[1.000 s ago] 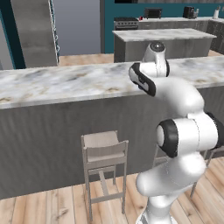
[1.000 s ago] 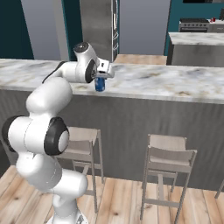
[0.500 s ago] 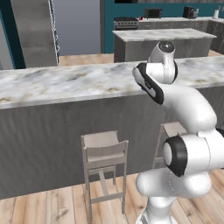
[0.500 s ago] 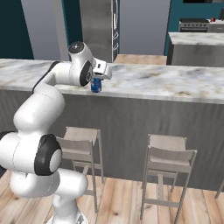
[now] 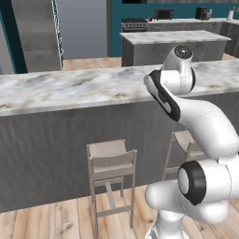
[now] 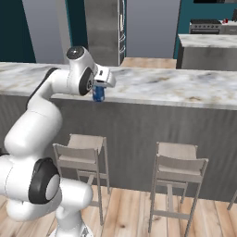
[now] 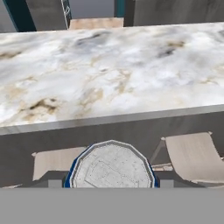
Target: Four empty soda cans are scattered around the kitchen. Gather all the cans and cluster them next to the stove for recycling.
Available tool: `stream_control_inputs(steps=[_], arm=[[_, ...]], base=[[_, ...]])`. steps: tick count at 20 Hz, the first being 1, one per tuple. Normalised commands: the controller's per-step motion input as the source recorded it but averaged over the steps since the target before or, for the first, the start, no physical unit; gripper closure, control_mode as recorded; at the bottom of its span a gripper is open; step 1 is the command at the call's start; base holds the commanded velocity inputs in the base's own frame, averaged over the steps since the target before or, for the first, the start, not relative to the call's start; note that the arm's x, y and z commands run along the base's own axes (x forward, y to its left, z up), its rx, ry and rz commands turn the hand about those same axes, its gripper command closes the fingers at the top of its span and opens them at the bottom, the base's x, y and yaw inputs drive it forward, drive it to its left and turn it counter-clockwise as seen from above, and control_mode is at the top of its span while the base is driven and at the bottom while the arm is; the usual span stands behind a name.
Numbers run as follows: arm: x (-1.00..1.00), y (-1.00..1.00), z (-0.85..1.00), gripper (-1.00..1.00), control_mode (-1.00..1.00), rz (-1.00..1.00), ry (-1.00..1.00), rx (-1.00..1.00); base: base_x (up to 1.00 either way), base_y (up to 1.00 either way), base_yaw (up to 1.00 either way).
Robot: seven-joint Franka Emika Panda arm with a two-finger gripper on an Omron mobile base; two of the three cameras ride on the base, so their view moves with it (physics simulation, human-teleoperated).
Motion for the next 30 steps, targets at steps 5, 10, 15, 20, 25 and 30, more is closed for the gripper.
stream_control_inputs(steps=[5,10,15,20,25,30], arm=[[-0.37,0.06,0.00,1.00,-1.00,0.00,0.00,0.00],[-0.33,0.06,0.00,1.00,-1.00,0.00,0.00,0.00],[-0.34,0.06,0.00,1.00,-1.00,0.00,0.00,0.00],[-0.34,0.03,0.00,1.00,1.00,0.00,-0.01,0.00],[0.00,0.00,0.00,1.00,1.00,0.00,0.00,0.00],[0.00,0.00,0.00,1.00,1.00,0.00,0.00,0.00]], base=[[0.00,0.00,0.00],[0.00,0.00,0.00],[0.00,0.00,0.00],[-0.09,0.00,0.00],[-0.49,-0.12,0.00],[-0.65,-0.32,0.00]])
